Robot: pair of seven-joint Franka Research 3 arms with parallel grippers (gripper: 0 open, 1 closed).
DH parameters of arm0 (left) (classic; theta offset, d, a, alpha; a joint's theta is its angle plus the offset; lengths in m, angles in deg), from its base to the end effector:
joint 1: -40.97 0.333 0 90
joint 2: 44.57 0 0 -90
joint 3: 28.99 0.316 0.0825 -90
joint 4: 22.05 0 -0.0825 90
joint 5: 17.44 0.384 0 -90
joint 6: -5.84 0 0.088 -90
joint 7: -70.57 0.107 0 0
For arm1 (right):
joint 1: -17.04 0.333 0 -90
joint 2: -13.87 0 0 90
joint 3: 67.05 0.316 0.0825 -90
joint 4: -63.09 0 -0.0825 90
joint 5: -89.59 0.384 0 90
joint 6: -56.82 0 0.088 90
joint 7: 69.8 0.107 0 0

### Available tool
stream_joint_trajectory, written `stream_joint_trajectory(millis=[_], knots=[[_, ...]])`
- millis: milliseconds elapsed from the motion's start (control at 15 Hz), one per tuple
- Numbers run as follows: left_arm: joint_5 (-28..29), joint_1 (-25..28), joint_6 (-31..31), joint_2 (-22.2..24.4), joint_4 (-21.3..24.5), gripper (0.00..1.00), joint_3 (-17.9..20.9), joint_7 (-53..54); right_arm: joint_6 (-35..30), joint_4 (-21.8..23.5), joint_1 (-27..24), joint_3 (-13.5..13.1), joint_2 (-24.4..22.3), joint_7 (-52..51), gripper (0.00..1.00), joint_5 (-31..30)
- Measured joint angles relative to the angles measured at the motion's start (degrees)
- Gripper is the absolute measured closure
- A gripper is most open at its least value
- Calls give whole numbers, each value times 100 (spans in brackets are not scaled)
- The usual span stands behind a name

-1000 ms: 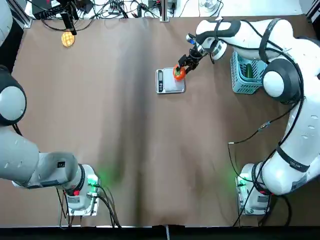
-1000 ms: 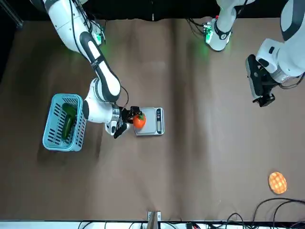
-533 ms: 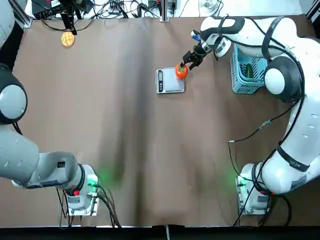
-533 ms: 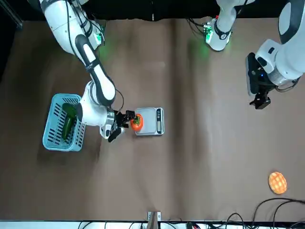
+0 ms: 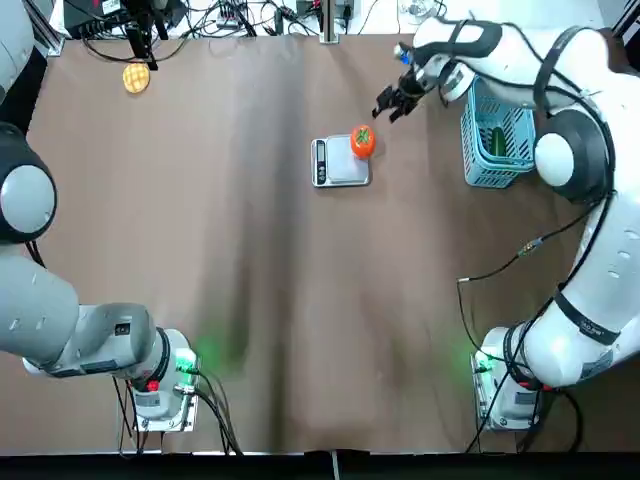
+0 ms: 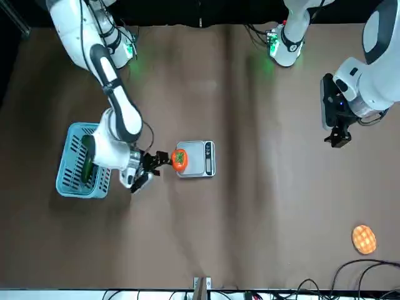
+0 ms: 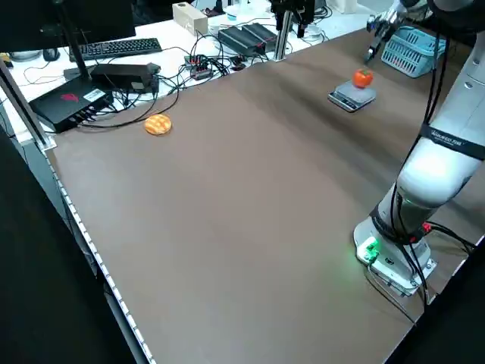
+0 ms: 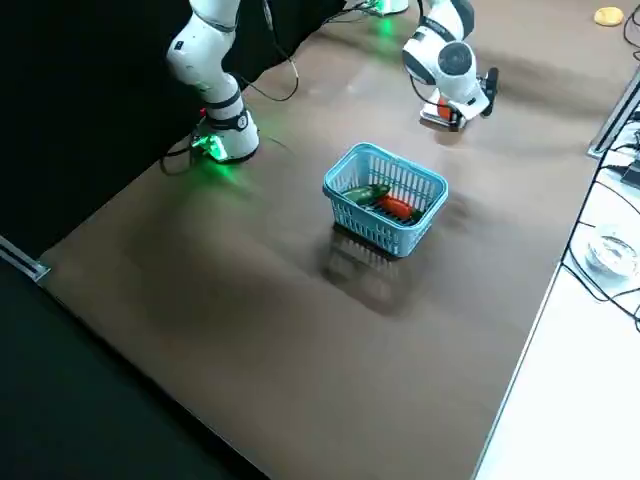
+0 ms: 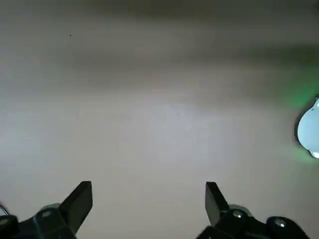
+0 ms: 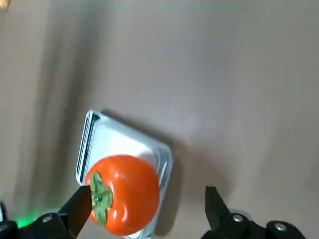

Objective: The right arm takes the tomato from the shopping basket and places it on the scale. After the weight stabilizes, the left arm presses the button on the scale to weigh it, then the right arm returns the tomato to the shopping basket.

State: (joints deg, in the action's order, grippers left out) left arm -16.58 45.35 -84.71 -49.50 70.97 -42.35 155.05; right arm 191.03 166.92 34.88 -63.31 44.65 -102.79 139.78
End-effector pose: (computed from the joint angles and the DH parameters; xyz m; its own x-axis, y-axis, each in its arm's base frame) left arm 0.5680 -0.0832 0.5532 -0.0623 -0.9980 -0.0072 -0.9901 0.0609 0.1264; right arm 0.6061 0.2490 0.2487 0.9567 0.2554 0.1396 0.2876 -0.7567 -0.5871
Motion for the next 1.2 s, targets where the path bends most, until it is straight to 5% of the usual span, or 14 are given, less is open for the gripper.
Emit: stream_joint_trajectory(millis=[267,533,733,933,1200], knots=[[-15,-14,0,-3,0,0,-13,-194,-531,-29,-2,-721,-725,6,0,-300],[-15,-174,0,-54,0,0,-34,-739,-1225,-60,-48,-1557,-1575,8,0,-1516],[-15,-244,0,-67,0,0,-39,-808,-1369,-55,-72,-1701,-2061,161,0,-2273],[-15,-247,0,-81,0,0,-38,-808,-2049,-65,-73,-1755,-2658,1396,0,-3654],[-15,-250,0,-120,0,0,-42,-808,-2970,-63,-347,-1434,-3230,2446,2,-4438]])
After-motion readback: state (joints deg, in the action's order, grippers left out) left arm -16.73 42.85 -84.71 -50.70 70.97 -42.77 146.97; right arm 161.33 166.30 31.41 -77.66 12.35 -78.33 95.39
